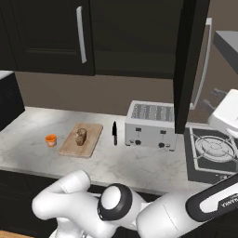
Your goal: Pick the bread, place it on the cutting board, pick the jam, place it on the counter, and close the cabinet.
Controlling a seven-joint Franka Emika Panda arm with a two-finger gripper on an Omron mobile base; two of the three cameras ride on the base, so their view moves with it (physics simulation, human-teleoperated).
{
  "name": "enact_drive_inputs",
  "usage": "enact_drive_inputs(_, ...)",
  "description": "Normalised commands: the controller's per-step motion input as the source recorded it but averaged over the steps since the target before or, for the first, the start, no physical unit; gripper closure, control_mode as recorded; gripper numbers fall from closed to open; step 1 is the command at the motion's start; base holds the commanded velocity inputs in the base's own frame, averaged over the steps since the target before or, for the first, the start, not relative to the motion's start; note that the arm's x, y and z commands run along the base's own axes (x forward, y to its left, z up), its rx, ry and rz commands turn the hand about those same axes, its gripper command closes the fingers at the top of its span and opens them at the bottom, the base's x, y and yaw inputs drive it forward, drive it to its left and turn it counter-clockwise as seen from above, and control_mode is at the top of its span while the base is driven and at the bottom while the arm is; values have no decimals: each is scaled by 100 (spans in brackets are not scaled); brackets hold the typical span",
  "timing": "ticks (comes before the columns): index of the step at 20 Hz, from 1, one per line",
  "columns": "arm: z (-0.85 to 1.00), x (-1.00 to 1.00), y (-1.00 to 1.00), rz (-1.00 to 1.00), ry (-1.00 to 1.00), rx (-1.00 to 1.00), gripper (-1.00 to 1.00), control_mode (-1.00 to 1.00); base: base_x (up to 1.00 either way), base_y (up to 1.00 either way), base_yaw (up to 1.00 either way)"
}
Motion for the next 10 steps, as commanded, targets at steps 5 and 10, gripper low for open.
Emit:
enact_drive_inputs(5,8,11,0,0,0,0,-100,-100,0,0,0)
enact_drive_inputs(10,0,5,3,0,0,0,-100,-100,0,0,0)
